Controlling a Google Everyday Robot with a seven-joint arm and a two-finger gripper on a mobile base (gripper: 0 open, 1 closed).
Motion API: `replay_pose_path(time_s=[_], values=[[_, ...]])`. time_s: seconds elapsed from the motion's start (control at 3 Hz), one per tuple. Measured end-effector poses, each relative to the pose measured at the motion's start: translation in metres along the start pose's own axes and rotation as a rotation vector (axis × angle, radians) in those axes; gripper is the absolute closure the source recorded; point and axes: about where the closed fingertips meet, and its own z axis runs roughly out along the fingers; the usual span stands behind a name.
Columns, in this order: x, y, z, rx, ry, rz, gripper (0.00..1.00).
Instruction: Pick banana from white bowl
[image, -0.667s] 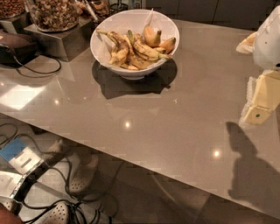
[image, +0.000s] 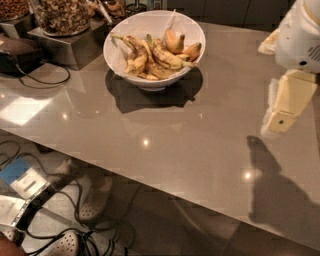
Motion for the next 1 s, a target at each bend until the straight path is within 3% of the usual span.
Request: replay_pose_path(time_s=[0.67, 1.0], values=[[-0.060, -0.034, 0.018, -0.056, 0.068, -0.081, 0.00], [-0.070, -0.041, 0.020, -0.030, 0.046, -0.092, 0.00]])
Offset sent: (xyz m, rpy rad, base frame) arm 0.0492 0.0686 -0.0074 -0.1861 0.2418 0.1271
